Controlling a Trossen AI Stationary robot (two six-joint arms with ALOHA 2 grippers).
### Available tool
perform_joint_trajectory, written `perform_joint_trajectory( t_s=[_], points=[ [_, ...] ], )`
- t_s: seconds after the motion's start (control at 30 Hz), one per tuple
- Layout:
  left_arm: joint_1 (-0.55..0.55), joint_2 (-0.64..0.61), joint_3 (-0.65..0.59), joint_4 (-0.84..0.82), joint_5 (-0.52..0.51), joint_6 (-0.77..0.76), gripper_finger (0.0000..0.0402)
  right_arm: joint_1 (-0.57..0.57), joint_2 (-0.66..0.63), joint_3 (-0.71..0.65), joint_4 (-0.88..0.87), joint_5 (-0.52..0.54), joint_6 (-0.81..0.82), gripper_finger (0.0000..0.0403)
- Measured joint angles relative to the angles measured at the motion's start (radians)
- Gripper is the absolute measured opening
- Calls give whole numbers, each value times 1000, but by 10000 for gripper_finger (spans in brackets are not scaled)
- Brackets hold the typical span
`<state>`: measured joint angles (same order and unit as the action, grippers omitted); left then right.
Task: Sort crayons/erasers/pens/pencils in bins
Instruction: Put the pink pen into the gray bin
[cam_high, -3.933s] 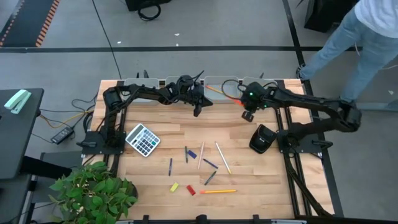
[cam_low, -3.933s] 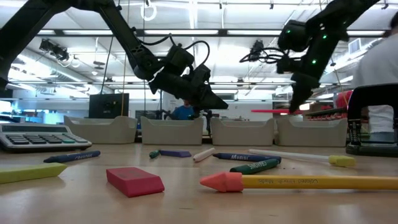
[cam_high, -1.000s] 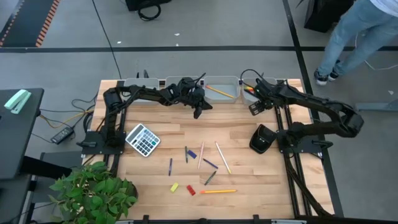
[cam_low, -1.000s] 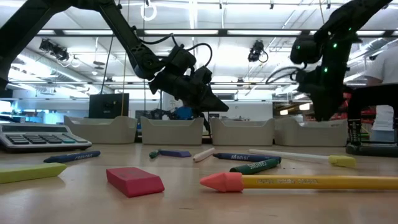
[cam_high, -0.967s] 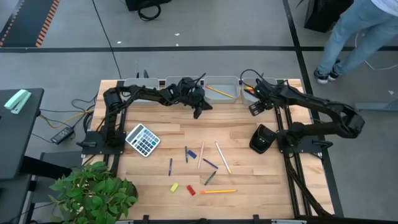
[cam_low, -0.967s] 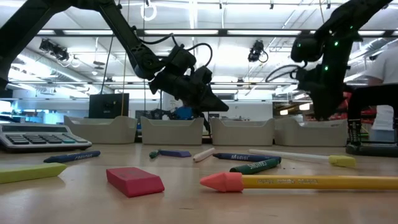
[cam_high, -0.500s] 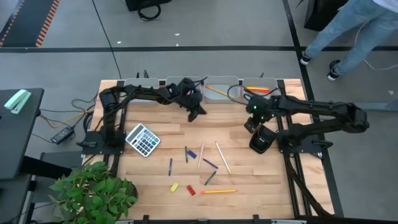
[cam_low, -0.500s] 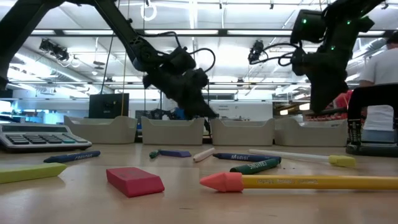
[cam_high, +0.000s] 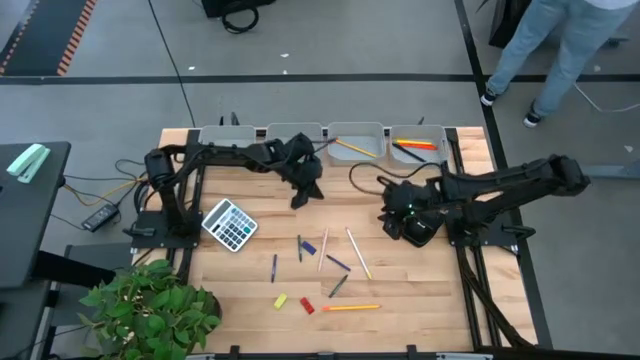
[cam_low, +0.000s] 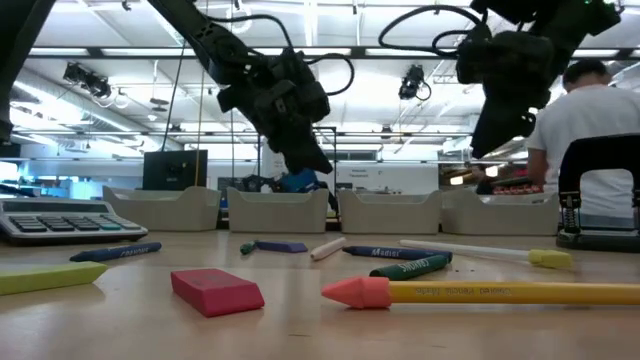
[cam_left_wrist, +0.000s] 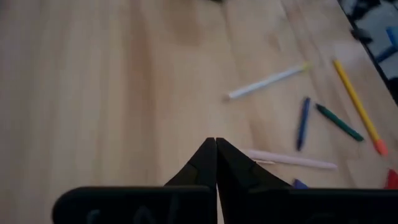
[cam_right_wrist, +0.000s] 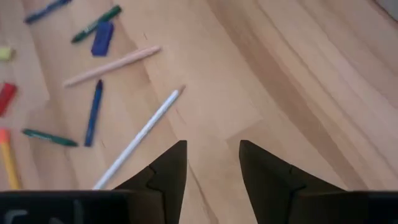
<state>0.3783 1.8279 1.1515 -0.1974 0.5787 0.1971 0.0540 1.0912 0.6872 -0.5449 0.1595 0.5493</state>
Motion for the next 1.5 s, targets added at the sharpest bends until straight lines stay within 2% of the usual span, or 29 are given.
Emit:
perform_joint_trajectory(
  t_s=[0.07,0.17,0.3,0.43,0.6,0.73,0.8,0.9,1.1,1.2,1.3,1.5],
  points=[
    [-25,-5,-1,-40,-29,-38,9,26,11,0,-6,83,-16,156],
    [-67,-5,0,-86,-149,-118,22,42,26,0,-1,198,-46,156],
    [-122,-5,0,-142,-272,-208,28,42,52,0,-4,229,-121,156],
    [-173,-5,3,-136,-291,-330,20,42,72,-3,-1,234,-217,156],
    [-221,-5,23,-121,-357,-496,16,20,67,-35,2,313,-353,156],
    [-243,-5,27,-116,-381,-556,33,-46,65,-51,14,360,-474,156],
    [-249,-5,27,-117,-380,-575,47,-93,65,-57,75,359,-541,156],
    [-252,-5,27,-115,-380,-591,75,-169,65,-67,217,304,-628,156],
    [-228,-3,28,-104,-387,-699,142,-297,65,-82,465,91,-680,156],
    [-234,-1,28,-112,-452,-771,164,-343,65,-88,515,35,-676,156],
    [-264,-1,28,-113,-541,-812,163,-380,70,-90,516,-3,-680,156],
    [-346,-1,28,-102,-660,-918,127,-438,90,-90,517,-78,-680,156]
  ],
)
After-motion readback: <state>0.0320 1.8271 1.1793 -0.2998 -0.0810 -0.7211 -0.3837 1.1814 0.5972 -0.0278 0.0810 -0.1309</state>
